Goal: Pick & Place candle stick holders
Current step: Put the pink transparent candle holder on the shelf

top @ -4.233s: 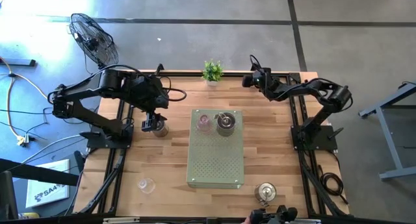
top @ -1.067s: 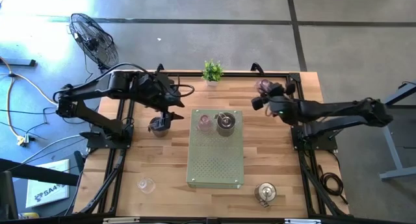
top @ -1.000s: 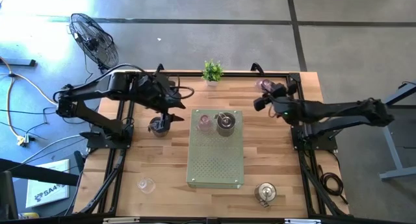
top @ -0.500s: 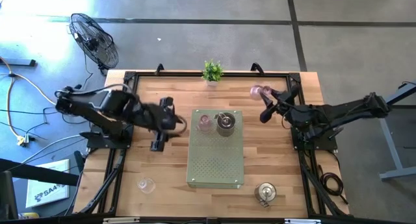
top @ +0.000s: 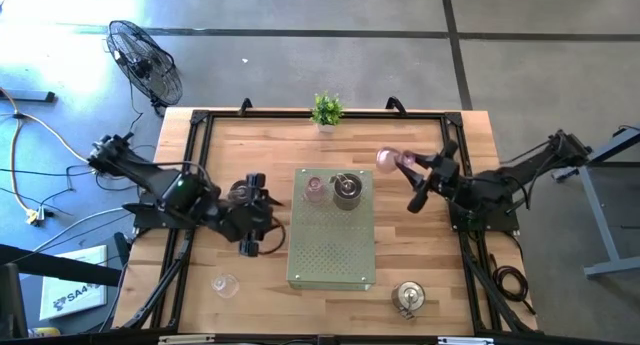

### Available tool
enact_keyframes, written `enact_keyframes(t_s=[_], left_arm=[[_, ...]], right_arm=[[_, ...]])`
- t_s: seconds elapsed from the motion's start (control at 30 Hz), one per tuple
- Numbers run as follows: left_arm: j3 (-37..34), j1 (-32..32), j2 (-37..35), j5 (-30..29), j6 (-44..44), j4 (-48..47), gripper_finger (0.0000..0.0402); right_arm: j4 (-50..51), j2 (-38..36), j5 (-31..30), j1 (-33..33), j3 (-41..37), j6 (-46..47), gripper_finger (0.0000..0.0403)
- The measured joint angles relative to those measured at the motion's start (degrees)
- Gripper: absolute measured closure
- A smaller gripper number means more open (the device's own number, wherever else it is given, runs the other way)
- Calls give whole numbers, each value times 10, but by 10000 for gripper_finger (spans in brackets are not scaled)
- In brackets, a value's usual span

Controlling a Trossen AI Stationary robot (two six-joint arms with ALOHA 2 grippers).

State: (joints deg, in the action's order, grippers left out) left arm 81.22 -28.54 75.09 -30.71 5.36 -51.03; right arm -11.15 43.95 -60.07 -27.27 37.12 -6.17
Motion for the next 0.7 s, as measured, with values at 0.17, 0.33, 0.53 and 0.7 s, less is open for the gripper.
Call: enact_keyframes(t_s=[0.17,0.33,0.53,0.7], left_arm=[[-22,-30,0,-28,-18,56,181],[-35,-38,0,-26,-9,57,181],[-37,-37,0,-32,9,61,181],[-37,-37,0,-27,9,72,181]], right_arm=[[-61,12,2,-33,0,-51,281],[-110,30,2,-53,0,-97,281],[-124,45,5,-63,0,-104,281],[-130,57,5,-63,0,-104,281]])
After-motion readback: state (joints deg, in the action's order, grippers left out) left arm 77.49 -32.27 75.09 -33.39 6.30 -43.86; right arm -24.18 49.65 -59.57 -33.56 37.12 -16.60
